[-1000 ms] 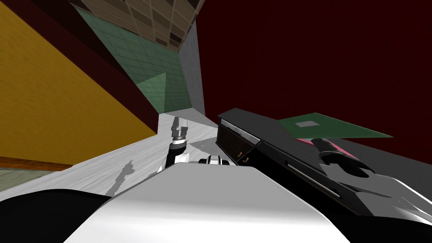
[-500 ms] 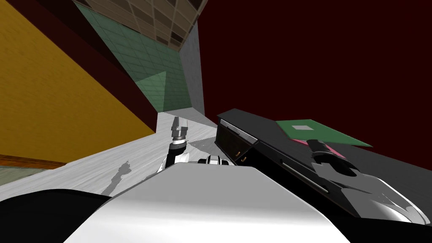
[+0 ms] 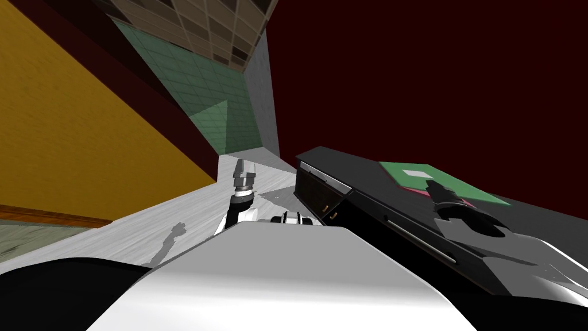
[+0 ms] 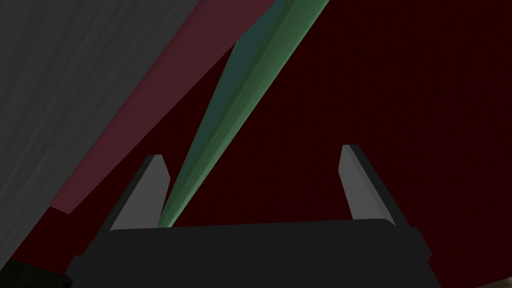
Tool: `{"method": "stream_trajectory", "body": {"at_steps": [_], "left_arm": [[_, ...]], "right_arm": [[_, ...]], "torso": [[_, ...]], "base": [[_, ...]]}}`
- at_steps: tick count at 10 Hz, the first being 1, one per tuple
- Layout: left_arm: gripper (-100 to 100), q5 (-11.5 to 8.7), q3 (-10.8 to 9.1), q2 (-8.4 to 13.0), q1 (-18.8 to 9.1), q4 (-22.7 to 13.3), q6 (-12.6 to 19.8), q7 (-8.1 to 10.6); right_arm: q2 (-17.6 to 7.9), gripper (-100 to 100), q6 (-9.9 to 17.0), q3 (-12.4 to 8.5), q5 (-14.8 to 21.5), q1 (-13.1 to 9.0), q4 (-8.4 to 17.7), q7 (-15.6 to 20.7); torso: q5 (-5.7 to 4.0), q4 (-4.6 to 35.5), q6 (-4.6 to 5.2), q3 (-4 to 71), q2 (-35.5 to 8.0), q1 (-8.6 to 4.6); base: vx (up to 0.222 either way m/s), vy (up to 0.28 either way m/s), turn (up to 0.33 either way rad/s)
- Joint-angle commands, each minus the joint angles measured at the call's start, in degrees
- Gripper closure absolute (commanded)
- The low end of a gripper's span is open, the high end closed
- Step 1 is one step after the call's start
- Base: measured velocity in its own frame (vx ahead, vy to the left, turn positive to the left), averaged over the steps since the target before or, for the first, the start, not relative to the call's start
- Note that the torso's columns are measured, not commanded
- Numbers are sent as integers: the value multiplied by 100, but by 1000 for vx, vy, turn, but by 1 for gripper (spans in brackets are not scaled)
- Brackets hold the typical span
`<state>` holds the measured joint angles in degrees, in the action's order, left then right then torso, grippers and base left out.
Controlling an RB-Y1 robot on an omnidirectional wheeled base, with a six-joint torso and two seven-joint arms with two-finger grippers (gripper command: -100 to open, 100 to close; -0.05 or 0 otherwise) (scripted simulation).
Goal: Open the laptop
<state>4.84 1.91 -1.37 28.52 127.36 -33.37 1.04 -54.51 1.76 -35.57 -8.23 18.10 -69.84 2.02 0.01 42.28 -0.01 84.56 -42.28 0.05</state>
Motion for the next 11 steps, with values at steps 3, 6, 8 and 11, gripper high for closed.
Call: {"method": "stream_trajectory", "body": {"at_steps": [3,6,8,11], "left_arm": [[0,0,0,0,0,0,0,0],[0,0,0,0,0,0,0,0],[0,0,0,0,0,0,0,0],[0,0,0,0,0,0,0,0]], "right_arm": [[-460,-100,375,-88,-221,217,-243,-164],[-527,0,394,-101,-263,266,-255,-193],[-526,0,393,-101,-262,265,-255,-192],[-526,0,393,-101,-262,265,-255,-192]], "torso": [[0,1,1,0,-2,-1],[-5,-1,1,2,4,-12],[-3,-1,1,2,3,-9],[-1,1,1,0,-1,-4]], "base": [[-22,27,14],[-9,14,6],[0,0,0],[0,0,0]]}}
